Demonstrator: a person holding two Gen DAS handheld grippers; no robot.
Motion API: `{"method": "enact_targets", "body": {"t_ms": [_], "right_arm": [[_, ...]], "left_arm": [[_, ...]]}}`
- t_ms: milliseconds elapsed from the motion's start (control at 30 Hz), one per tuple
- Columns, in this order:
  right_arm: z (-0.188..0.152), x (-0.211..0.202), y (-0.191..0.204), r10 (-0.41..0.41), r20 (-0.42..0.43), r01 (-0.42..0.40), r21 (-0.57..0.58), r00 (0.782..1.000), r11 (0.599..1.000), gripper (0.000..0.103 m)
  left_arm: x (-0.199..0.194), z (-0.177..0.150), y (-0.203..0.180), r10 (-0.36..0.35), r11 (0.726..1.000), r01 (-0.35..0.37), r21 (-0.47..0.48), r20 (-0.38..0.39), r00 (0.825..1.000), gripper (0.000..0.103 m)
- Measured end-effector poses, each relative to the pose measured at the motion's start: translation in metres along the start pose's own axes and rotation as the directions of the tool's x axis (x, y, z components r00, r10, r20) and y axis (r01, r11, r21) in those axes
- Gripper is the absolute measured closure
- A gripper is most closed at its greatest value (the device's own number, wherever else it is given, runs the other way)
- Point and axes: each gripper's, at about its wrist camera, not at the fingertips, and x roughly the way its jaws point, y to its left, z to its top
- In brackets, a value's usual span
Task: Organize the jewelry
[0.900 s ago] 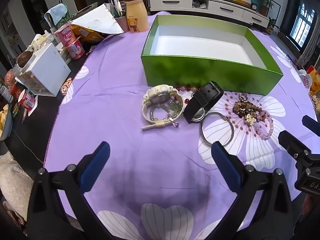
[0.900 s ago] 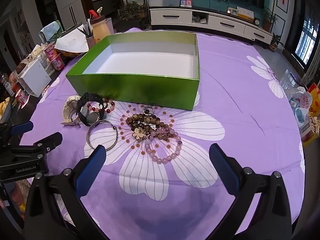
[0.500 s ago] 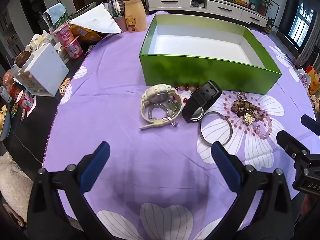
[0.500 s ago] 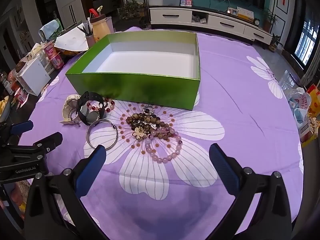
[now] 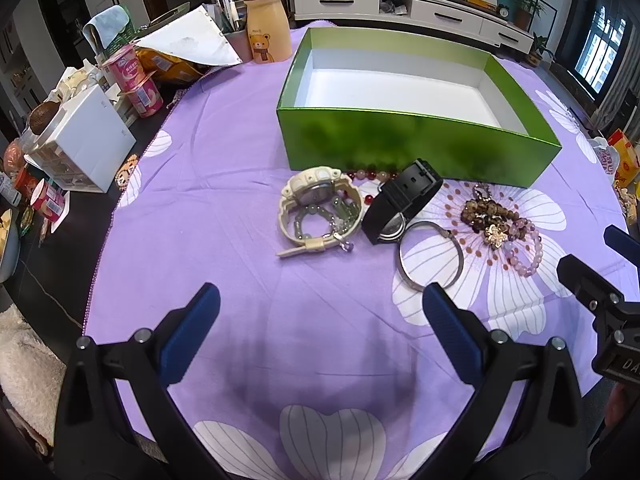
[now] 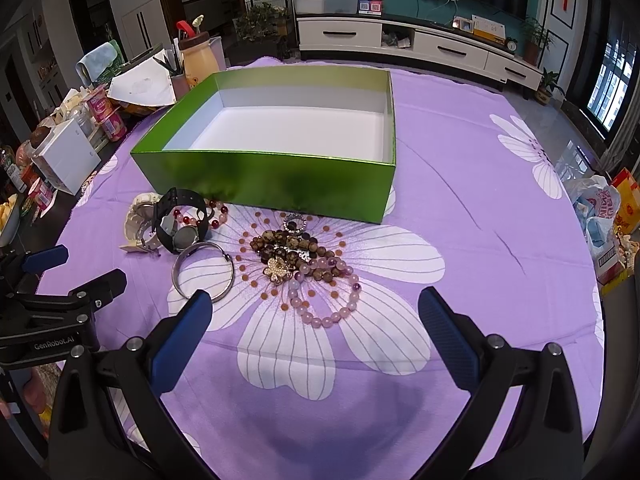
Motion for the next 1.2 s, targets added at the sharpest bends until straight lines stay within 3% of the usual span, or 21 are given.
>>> {"method": "enact_targets", "body": {"t_ms": [1200], "right_arm": [[-0.0059, -0.0058, -0.0052, 0.006, -0.001, -0.006, 0.011, 1.000, 1.000, 0.001]], "left_arm": [[-0.0045, -0.0021, -0.0009, -0.038, 0.999, 0.038, 0.005, 0.006, 0.999, 0.002]]}}
